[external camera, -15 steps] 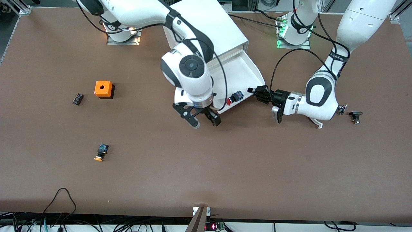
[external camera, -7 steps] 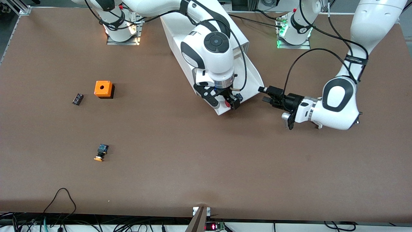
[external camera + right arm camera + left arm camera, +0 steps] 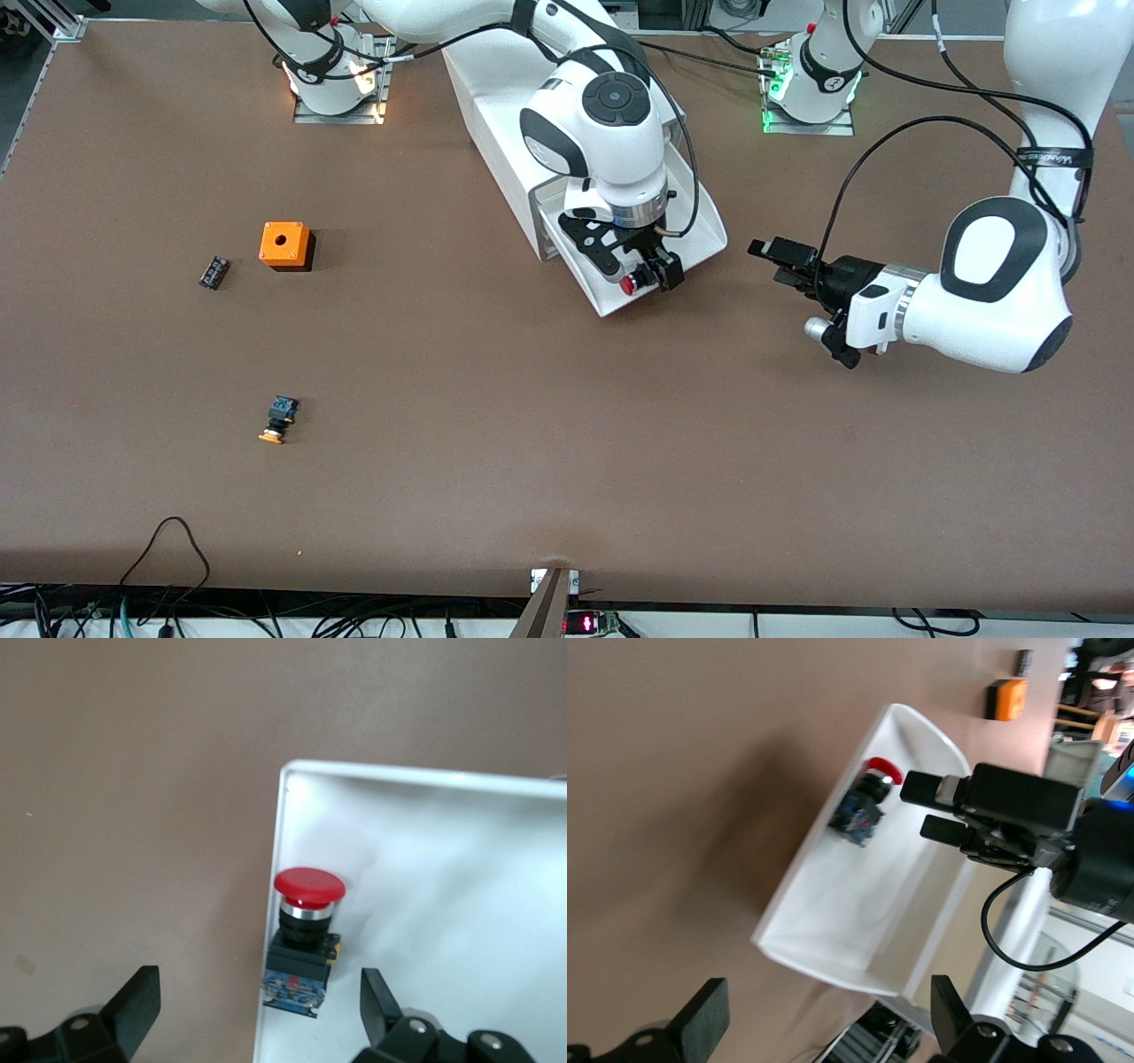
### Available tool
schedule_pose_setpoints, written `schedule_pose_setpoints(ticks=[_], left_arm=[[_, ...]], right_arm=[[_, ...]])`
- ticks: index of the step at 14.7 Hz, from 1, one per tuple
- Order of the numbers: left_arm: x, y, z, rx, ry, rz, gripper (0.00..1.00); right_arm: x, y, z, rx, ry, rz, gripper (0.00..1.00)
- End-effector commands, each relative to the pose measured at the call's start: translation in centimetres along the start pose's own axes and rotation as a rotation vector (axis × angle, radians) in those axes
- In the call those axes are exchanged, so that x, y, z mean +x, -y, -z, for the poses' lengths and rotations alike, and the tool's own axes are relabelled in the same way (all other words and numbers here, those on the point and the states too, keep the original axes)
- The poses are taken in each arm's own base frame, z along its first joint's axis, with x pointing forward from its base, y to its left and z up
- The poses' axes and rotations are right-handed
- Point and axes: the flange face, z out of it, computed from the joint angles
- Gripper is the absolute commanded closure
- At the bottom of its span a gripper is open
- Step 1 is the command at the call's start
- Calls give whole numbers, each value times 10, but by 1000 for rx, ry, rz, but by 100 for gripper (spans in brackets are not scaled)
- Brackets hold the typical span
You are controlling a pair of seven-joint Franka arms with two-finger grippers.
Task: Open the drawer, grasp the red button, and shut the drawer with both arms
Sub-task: 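Close the right gripper on the red button while the left gripper withdraws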
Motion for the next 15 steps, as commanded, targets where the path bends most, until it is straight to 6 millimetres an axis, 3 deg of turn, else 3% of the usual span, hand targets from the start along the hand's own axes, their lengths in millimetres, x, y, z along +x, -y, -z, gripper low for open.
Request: schedule_pose_setpoints(ticks=[1, 6, 9, 11, 15], left_arm=[[-10, -20, 30, 141, -8, 40, 0], [-22, -42, 79, 435, -43, 19, 0], [-28, -76, 97, 648, -49, -18, 0], [-31, -98, 103, 796, -14, -27, 0], [-39, -109, 130, 810, -81, -19, 0]], right_arm=[[-12, -2, -12, -4, 4, -9, 0], [-17, -12, -29, -41, -7, 2, 1], [-17, -15, -36, -47, -12, 9, 14], [-17, -16, -39, -52, -13, 14, 31], [-16, -13, -33, -40, -11, 13, 98]])
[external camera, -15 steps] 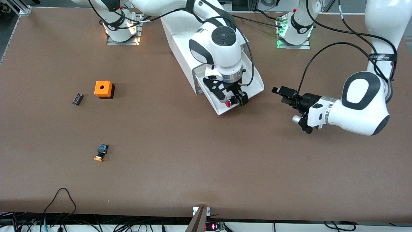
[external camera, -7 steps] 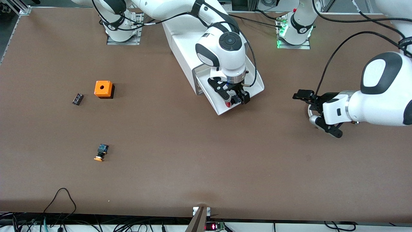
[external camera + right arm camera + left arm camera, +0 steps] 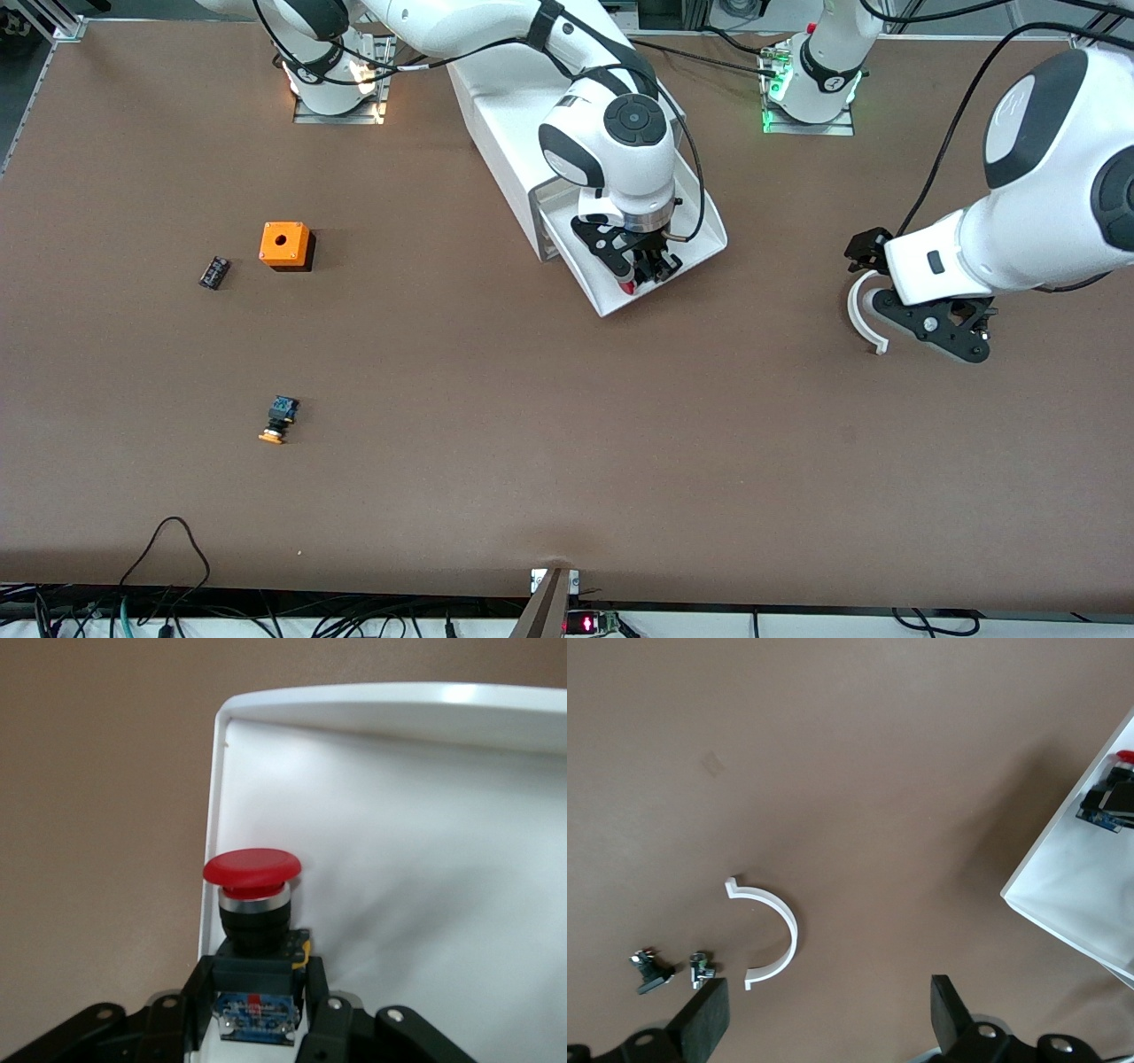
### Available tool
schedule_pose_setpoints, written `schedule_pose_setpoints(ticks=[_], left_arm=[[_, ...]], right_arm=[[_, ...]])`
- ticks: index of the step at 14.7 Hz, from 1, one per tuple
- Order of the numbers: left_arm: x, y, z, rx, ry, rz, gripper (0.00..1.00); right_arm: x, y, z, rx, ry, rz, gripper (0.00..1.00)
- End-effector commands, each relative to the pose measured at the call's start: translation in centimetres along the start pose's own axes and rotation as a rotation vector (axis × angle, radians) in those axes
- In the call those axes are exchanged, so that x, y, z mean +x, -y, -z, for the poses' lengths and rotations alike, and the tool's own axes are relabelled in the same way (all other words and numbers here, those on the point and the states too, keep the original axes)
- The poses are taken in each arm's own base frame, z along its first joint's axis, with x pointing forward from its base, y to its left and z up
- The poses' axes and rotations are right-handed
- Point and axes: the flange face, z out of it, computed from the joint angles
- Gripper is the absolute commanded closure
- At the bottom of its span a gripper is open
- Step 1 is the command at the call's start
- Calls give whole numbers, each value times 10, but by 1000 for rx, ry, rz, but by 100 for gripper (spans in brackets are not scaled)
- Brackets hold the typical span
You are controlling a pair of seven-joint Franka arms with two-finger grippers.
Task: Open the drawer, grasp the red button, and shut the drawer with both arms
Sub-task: 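Close the right gripper on the red button while the left gripper withdraws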
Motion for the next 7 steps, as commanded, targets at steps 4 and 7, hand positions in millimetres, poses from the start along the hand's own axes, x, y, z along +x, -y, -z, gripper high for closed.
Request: schedule_pose_setpoints(ticks=[4, 7], left_arm=[[-11, 19, 35, 40, -57, 119, 0], [-11, 16, 37, 33, -62, 229, 0]], right_arm=[[2, 4, 14, 13, -14, -6, 100], [7, 11, 36, 32, -7, -8, 100]])
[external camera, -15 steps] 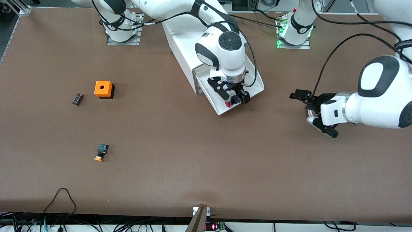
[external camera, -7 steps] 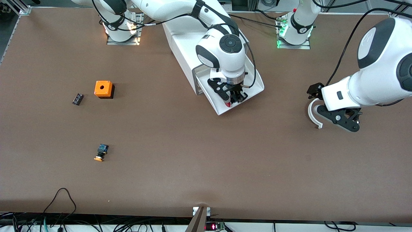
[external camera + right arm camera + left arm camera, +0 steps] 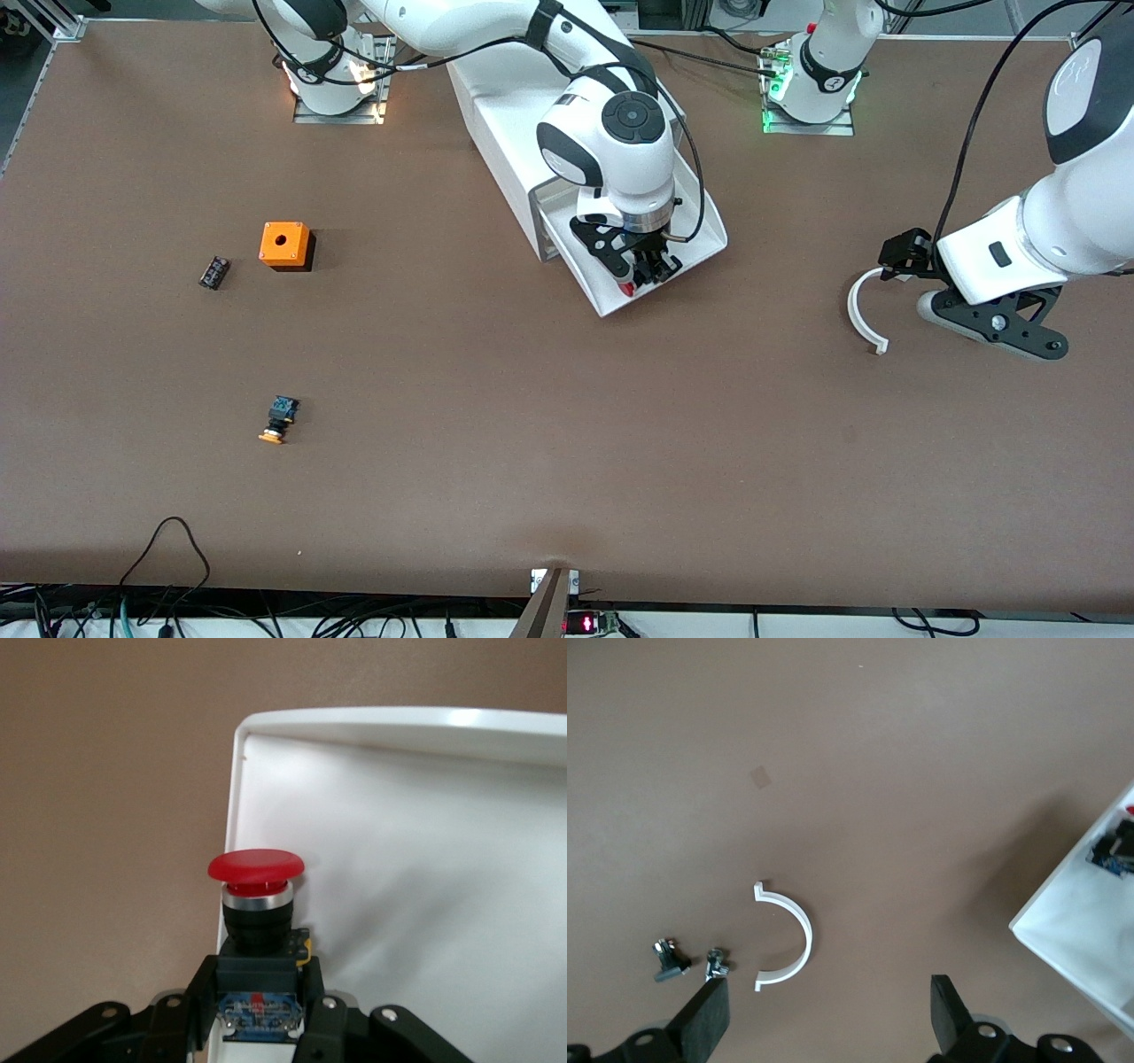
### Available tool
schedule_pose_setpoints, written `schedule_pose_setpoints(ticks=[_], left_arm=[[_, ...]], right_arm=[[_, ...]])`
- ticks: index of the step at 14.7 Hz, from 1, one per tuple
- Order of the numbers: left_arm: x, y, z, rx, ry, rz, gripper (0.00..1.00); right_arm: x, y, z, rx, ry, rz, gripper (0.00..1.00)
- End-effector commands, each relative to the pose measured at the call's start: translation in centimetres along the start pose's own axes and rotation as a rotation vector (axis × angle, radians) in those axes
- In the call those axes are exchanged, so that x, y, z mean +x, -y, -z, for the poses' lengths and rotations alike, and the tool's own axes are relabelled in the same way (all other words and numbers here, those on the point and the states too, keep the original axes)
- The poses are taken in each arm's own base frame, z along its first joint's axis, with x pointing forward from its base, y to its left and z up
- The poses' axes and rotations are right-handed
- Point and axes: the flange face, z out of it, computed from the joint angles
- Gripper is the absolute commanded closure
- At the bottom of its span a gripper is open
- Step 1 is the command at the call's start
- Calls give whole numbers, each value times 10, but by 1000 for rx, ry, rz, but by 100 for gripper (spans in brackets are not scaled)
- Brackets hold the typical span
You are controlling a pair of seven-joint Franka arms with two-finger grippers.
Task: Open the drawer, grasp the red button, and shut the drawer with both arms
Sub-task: 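Close the right gripper on the red button while the left gripper withdraws, then lift the red button out with the right gripper while the left gripper returns, then push the drawer shut with the left gripper while the right gripper carries the button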
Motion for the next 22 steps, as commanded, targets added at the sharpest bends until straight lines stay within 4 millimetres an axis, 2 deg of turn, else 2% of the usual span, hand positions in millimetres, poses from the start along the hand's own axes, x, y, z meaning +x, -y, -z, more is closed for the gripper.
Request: schedule_pose_setpoints(ticks=[1, 3, 5, 6, 8, 10, 11, 13, 14, 16, 19, 22], left_arm=[[-3, -3, 9, 25, -1, 94, 0], [-5, -5, 10, 29, 1, 165, 0], [-8, -12, 7, 24, -12, 203, 0], [-7, -20, 13, -5, -70, 200, 0], [-1, -27, 5, -20, -140, 239, 0], [9, -31, -26, -23, -176, 297, 4], [12, -37, -39, -29, -221, 315, 4], [17, -53, -78, -36, -305, 347, 4], [17, -64, -98, -46, -326, 366, 4], [15, -99, -133, -92, -337, 483, 2], [14, -125, -167, -136, -337, 624, 2], [13, -173, -210, -159, -253, 731, 2]], right_arm=[[3, 7, 26, 14, -2, 9, 100], [12, 11, 40, 27, -3, 59, 100], [32, 15, 45, 22, -5, 114, 100], [43, 17, 45, 19, -8, 142, 100], [69, 22, 47, 21, -14, 200, 100], [97, 27, 47, 20, -20, 259, 100], [109, 28, 48, 20, -24, 290, 100], [140, 32, 49, 20, -29, 337, 100], [156, 32, 49, 19, -33, 362, 100], [189, 34, 49, 15, -37, 406, 100], [233, 30, 46, -17, -35, 486, 100], [287, 19, 39, -69, -27, 557, 100]])
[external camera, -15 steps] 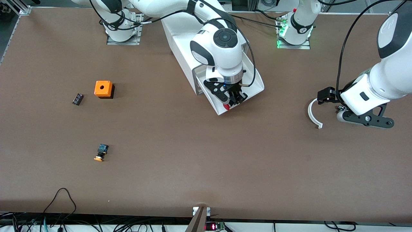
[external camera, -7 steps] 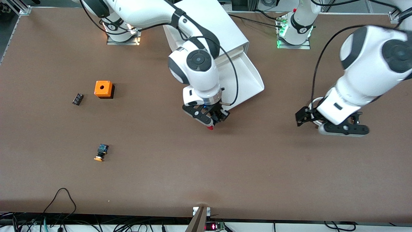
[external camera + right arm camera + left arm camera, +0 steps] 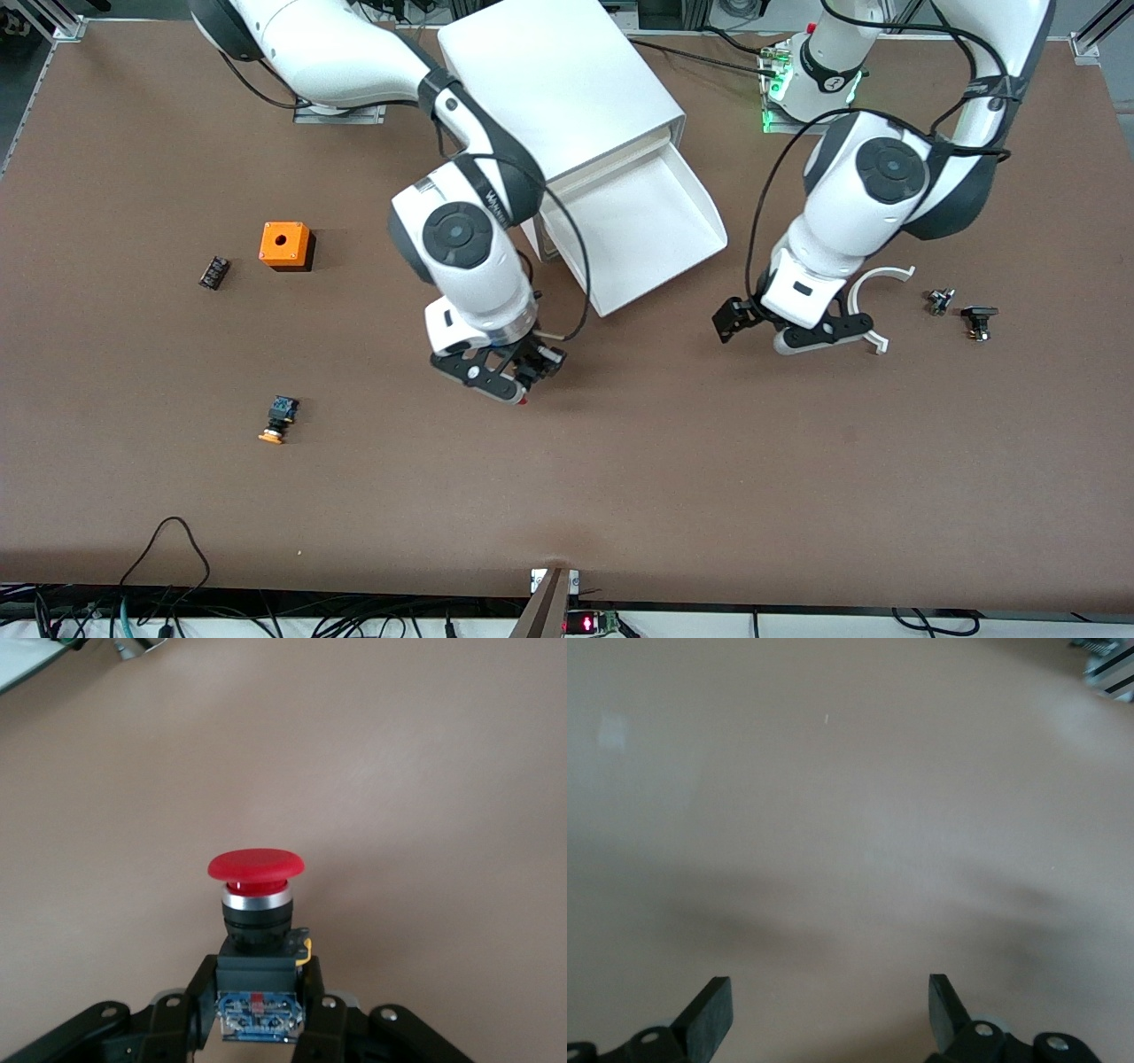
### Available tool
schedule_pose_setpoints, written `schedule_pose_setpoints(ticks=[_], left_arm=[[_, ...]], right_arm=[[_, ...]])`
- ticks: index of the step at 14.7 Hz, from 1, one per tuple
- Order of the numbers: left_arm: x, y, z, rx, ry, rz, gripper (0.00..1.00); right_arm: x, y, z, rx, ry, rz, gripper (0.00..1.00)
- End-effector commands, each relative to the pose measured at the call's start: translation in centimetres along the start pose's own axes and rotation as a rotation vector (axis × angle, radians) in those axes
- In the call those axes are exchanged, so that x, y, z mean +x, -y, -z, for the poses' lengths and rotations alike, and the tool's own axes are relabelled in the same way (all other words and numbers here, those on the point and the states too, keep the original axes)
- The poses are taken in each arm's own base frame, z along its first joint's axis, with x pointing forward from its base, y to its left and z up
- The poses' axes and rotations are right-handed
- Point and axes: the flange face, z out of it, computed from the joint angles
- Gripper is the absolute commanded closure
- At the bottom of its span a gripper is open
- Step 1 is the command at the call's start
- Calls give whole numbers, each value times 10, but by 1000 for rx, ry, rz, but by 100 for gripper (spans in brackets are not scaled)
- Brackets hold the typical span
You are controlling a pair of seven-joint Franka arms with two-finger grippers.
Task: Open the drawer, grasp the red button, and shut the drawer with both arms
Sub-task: 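Push the drawer shut with the left gripper while the right gripper carries the button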
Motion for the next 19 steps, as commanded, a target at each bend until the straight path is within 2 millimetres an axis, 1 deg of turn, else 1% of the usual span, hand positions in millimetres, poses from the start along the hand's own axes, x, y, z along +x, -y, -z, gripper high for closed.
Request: schedule_pose_setpoints(ticks=[1, 2, 3, 5, 7, 9, 11, 14, 16, 17, 19], left_arm=[[-38, -18, -32, 20, 52, 54, 2], [-53, -29, -43, 26, 73, 47, 2], [-63, -37, -51, 35, 80, 39, 2], [-69, -37, -65, 75, 68, 9, 2], [-87, -44, -82, 99, 86, 39, 2], [-95, -47, -89, 108, 97, 68, 2], [-102, -51, -93, 117, 106, 90, 2], [-123, -58, -102, 163, 137, 102, 2], [-134, -60, -101, 198, 157, 96, 2], [-143, -66, -100, 195, 171, 86, 1], [-153, -72, -99, 189, 183, 75, 1]], right_arm=[[31, -32, -9, -38, 45, 84, 100], [47, -47, -15, -40, 60, 101, 100], [60, -59, -15, -25, 79, 113, 100], [85, -81, -17, -22, 87, 147, 100], [104, -110, -35, -40, 108, 198, 100], [123, -138, -48, -50, 121, 237, 100], [134, -159, -60, -62, 140, 282, 100], [150, -189, -75, -61, 148, 337, 100], [155, -204, -90, -60, 150, 376, 100], [155, -211, -99, -61, 150, 394, 100], [159, -228, -115, -57, 153, 436, 100]])
